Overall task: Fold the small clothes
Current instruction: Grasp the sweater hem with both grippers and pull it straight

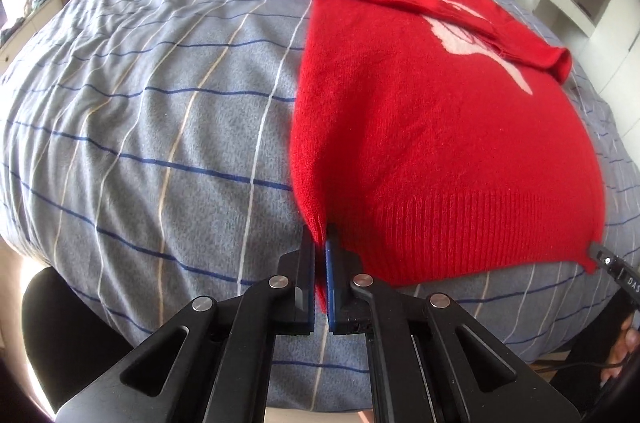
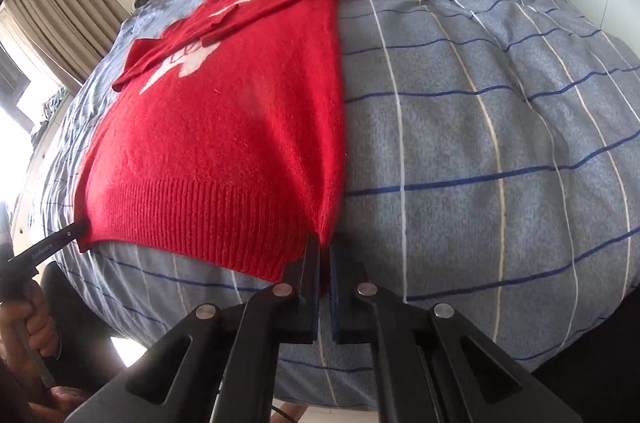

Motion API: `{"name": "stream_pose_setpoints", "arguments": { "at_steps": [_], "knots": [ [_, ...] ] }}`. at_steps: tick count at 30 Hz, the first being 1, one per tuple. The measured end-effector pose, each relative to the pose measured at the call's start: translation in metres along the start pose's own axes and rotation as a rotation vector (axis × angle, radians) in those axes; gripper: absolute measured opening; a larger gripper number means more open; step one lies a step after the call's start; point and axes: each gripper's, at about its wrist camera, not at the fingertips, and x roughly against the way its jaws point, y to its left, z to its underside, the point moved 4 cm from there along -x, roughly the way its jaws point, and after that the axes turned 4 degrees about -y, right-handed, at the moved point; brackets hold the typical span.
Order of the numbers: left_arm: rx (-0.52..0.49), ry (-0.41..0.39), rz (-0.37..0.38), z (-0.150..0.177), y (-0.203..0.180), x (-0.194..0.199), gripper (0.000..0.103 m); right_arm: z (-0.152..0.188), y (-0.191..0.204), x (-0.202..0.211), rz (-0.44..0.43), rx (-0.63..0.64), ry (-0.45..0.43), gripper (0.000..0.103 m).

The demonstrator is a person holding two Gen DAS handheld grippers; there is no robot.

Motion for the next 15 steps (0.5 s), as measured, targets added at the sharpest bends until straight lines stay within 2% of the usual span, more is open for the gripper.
{"name": "stream_pose_setpoints", "arguments": {
  "at_steps": [15],
  "knots": [
    [-0.046, -0.045, -0.047, 0.0054, -0.0055, -0.0019, 0.003, 0.0054, -0.0012, -0.0001, -0.003, 0.020, -0.054, 0.003]
  ]
}}
